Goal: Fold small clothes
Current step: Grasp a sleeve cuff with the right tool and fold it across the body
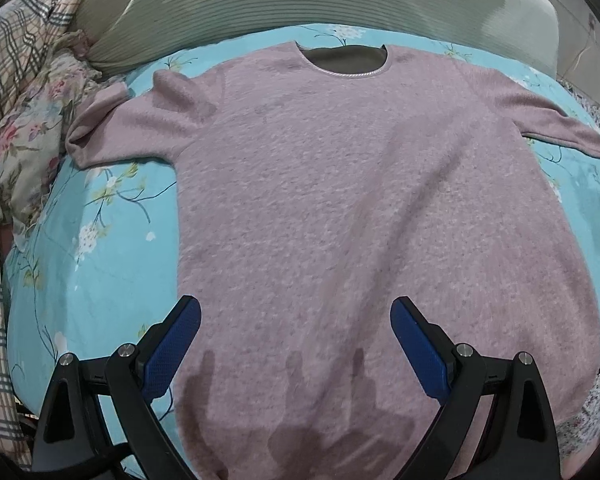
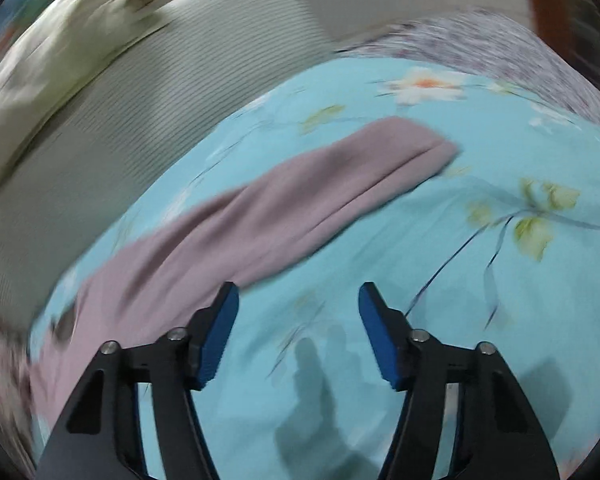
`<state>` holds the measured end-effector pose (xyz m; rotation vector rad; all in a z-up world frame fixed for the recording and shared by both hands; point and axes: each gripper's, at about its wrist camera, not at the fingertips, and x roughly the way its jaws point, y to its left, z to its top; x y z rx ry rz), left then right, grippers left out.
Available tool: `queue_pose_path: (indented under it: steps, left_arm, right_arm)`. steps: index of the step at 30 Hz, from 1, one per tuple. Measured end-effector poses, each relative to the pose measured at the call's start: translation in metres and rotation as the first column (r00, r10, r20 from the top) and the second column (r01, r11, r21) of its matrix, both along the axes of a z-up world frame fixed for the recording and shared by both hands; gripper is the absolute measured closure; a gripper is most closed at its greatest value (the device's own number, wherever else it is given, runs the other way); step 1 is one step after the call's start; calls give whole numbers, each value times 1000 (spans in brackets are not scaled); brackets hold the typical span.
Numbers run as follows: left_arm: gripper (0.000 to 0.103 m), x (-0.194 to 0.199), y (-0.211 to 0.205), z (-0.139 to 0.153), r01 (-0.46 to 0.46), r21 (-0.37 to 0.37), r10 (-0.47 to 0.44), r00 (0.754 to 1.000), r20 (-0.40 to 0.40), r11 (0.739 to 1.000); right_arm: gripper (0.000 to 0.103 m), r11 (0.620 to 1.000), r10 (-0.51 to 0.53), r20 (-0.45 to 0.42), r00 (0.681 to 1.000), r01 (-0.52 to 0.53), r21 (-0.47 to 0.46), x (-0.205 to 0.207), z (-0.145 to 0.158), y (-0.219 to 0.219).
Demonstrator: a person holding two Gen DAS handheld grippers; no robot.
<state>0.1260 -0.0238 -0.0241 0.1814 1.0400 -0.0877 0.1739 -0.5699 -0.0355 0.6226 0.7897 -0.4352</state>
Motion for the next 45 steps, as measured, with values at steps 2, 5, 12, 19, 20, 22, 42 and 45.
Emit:
queue_pose_path:
  steps: [2,5,12,19,20,22,42,45]
  left_arm:
    - [7,5,-2,-1,0,-11,0,1000,-9,1000]
    - [7,13,-7,-3,-3,7,3,1000,-7,1000]
    - [7,20,-19,-15,13,22,-12,999,-47,1000]
    - [7,21,-25,-18,27,25,-26,999,-34,999]
    - [7,21,-25,-18,28,19,-28,999,-30,999]
    - [7,19,-25,-16,30,11,-30,999,-22,999]
    - [7,43,65,-4,-137,-236,143,990,7,962]
    - [7,47,78,-6,-153,-273,159,987,-1,950]
  right_arm:
    - [52,996,-81,11,997,81,21,11,-5,-31]
    - [59,981,-173,38,984,169,91,23,-15,-68]
    - [93,967,-240,46,970,234,98,44,-24,-100]
    - [97,999,-41,158,987,39,18,54,13,-44]
    - [97,1000,14,173,985,-17,12,61,20,-28]
    - [97,993,113,197,974,-117,13,75,30,5]
    - [97,509,714,309,628,-769,386,229,-15,425]
    - [97,455,748,299,593,-786,419,237,-29,466]
